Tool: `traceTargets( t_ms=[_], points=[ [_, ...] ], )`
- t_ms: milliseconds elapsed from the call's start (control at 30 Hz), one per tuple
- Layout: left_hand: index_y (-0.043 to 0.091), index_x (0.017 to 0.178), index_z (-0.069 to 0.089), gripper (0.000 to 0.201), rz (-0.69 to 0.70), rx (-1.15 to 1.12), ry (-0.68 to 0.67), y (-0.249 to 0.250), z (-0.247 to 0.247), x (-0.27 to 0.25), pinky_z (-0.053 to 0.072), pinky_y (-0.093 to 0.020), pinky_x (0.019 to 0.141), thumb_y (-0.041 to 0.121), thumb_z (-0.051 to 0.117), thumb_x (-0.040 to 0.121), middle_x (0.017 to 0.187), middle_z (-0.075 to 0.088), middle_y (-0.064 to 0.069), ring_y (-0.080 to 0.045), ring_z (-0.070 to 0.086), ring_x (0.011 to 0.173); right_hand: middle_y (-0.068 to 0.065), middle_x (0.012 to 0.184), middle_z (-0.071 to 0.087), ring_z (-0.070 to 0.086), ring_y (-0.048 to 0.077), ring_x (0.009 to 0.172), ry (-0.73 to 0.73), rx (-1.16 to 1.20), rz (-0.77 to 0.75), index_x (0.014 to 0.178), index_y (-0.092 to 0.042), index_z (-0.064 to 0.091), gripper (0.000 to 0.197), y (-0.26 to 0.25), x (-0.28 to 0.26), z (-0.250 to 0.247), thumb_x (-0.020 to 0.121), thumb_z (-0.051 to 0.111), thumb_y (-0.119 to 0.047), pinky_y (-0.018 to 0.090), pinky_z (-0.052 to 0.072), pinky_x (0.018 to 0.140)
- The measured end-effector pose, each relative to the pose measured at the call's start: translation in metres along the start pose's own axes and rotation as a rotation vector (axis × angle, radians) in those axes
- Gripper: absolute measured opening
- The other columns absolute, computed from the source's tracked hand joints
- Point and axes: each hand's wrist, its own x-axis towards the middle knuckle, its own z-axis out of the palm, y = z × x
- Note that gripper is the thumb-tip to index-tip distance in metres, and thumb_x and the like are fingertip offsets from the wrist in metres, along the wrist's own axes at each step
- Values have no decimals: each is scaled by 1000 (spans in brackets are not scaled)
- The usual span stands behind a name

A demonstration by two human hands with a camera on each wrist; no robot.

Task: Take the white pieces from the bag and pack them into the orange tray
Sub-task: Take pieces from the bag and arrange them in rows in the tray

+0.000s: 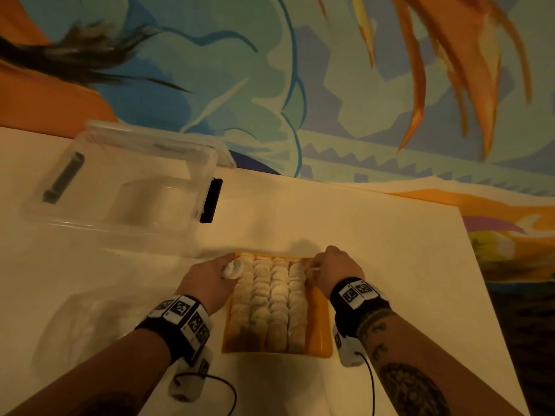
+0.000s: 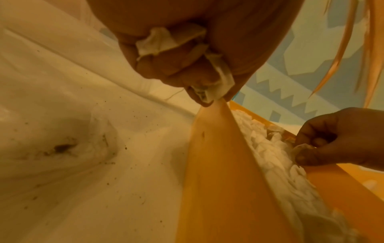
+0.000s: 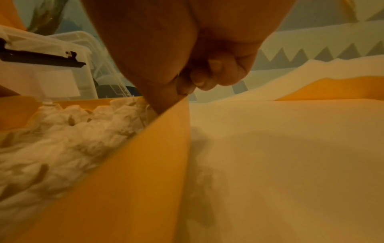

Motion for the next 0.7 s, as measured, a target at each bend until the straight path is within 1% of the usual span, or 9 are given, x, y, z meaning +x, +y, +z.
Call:
traceTargets(
  t_ms=[100,200,233,300,400,500,567,633,700],
  points=[
    [44,133,51,46,16,-13,-5,1,-2,-1,50,-32,91,62,41,92,123,68,0,-25,63,109,4,115,53,55,24,106,37,19,11,106,-24,58,16,1,2,4,90,56,-26,34,50,82],
    [40,138,51,50,-4,-126,22,5,-6,-6,49,-33,98,54,55,90,129,65,1,-23,62,115,6,116,51,55,26,106,38,4,33,108,-20,54,20,0,2,3,88,55,-19,35,49,82],
    [39,134,55,46,-6,-165,46,7,-7,-9,51,-33,96,52,58,89,124,67,1,-22,63,111,6,116,50,55,26,106,37,27,46,110,-19,52,22,-1,2,3,88,55,-19,36,50,82],
    [34,112,62,28,11,-247,100,15,-11,-17,52,-30,82,48,63,87,102,70,2,-18,65,93,4,112,48,57,27,101,45,126,85,111,-18,46,26,-2,-3,-1,87,56,-22,36,51,81],
    [27,88,58,21,62,-409,63,32,-12,-30,44,-27,64,44,70,84,82,67,4,-10,63,73,1,107,48,54,23,87,99,281,82,102,-22,45,24,-6,-17,-9,83,60,-20,32,47,74],
    [27,90,64,22,112,-550,-75,48,-8,-41,52,-30,71,44,74,79,81,73,1,-7,69,71,-3,98,53,51,10,79,216,467,-98,94,-26,54,16,-16,-43,-19,84,66,-22,20,39,66],
    [27,93,67,27,161,-562,-153,57,-3,-47,55,-36,79,45,74,74,86,74,1,-13,71,79,-6,94,57,52,3,74,274,634,-259,95,-30,62,14,-25,-65,-24,85,69,-23,12,37,65],
    [28,98,69,23,236,-567,-250,66,1,-54,55,-37,81,36,75,77,90,74,3,-13,70,83,-11,100,60,57,2,79,245,770,-377,103,-35,67,23,-29,-88,-28,85,72,-21,9,42,70],
    [30,100,70,26,289,-572,-330,73,3,-62,56,-35,80,32,76,75,86,73,7,-11,69,81,-13,102,62,60,5,84,218,779,-443,100,-40,69,29,-30,-102,-30,82,75,-18,11,47,77]
  ],
)
